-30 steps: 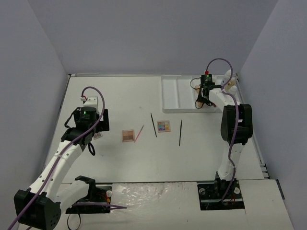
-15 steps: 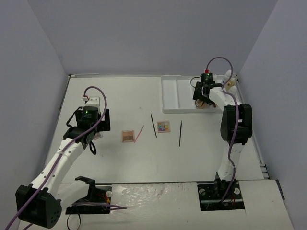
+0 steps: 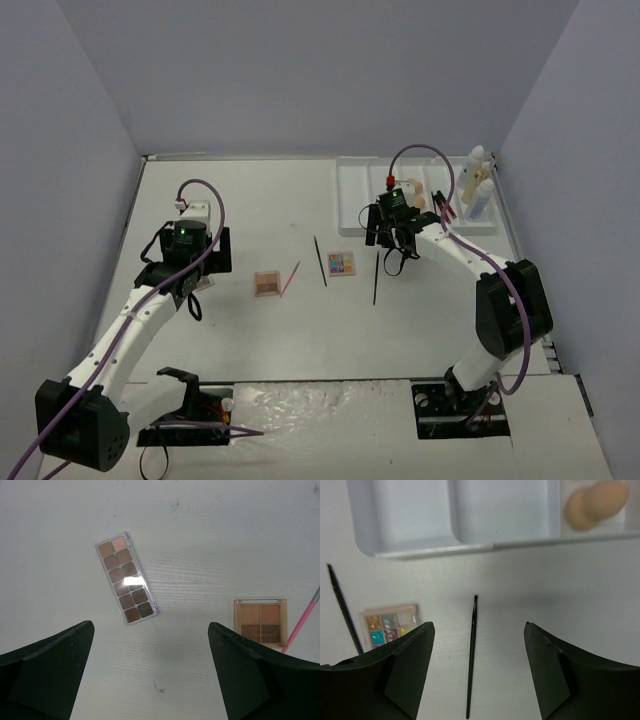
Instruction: Organize the makeup
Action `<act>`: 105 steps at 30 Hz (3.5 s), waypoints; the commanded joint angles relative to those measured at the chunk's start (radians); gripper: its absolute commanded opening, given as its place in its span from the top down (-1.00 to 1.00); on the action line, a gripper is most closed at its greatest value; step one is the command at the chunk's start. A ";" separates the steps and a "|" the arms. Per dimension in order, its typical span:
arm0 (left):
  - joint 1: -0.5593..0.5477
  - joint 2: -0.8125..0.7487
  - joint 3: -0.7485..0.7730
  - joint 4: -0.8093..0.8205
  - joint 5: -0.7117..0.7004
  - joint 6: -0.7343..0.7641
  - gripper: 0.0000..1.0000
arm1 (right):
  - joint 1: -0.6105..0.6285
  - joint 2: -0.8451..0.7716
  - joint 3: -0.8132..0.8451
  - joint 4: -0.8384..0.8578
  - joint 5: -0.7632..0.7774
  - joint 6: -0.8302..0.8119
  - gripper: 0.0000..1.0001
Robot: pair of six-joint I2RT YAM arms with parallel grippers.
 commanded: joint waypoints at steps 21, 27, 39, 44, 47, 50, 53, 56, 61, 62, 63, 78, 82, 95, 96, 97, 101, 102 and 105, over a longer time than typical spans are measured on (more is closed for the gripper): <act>-0.011 -0.018 0.040 0.044 -0.023 0.011 -0.94 | 0.073 0.115 -0.304 0.221 -0.031 0.134 0.61; -0.012 -0.020 0.039 0.047 -0.023 0.011 -0.94 | 0.073 0.058 -0.288 0.169 0.033 0.096 1.00; -0.011 -0.021 0.038 0.051 -0.013 0.010 -0.94 | -0.076 -0.039 0.094 0.125 0.010 -0.241 1.00; -0.010 -0.022 0.038 0.049 -0.011 0.008 -0.94 | -0.164 0.116 0.294 0.127 -0.050 -0.325 1.00; -0.010 -0.022 0.036 0.047 -0.014 0.007 -0.94 | -0.187 0.214 0.368 0.139 -0.094 -0.343 1.00; -0.010 -0.022 0.035 0.046 -0.018 0.009 -0.94 | -0.193 0.289 0.433 0.152 -0.119 -0.343 1.00; -0.010 -0.017 0.035 0.041 -0.023 0.011 -0.94 | -0.194 0.376 0.484 0.174 -0.130 -0.340 1.00; -0.010 -0.014 0.035 0.036 -0.025 0.010 -0.94 | -0.198 0.455 0.518 0.208 -0.141 -0.321 1.00; -0.010 -0.012 0.035 0.033 -0.031 0.013 -0.94 | -0.198 0.522 0.573 0.225 -0.134 -0.311 0.93; -0.010 -0.012 0.035 0.033 -0.031 0.013 -0.94 | -0.198 0.524 0.579 0.225 -0.135 -0.308 0.80; -0.010 -0.011 0.035 0.033 -0.032 0.014 -0.94 | -0.198 0.523 0.585 0.225 -0.137 -0.306 0.66; -0.009 0.001 0.042 0.039 -0.025 0.010 -0.94 | 0.032 0.191 0.292 0.224 -0.156 -0.268 -0.05; -0.008 0.004 0.046 0.036 -0.025 0.007 -0.94 | 0.177 0.154 0.196 0.229 -0.131 -0.208 -0.04; -0.010 -0.028 0.038 0.031 -0.016 -0.006 -0.94 | 0.369 0.284 0.145 0.248 -0.059 -0.111 0.10; -0.010 -0.029 0.038 0.030 -0.016 -0.007 -0.94 | 0.369 0.293 0.144 0.248 -0.053 -0.105 0.11; -0.010 -0.030 0.038 0.030 -0.016 -0.007 -0.94 | 0.369 0.300 0.142 0.248 -0.038 -0.097 0.11; -0.010 -0.040 0.035 0.025 -0.014 -0.007 -0.94 | 0.371 0.337 0.141 0.252 -0.026 -0.087 0.13; -0.010 -0.042 0.034 0.025 -0.014 -0.008 -0.94 | 0.372 0.346 0.142 0.253 -0.024 -0.086 0.14; -0.011 -0.045 0.033 0.025 -0.014 -0.010 -0.94 | 0.371 0.373 0.146 0.254 -0.020 -0.083 0.17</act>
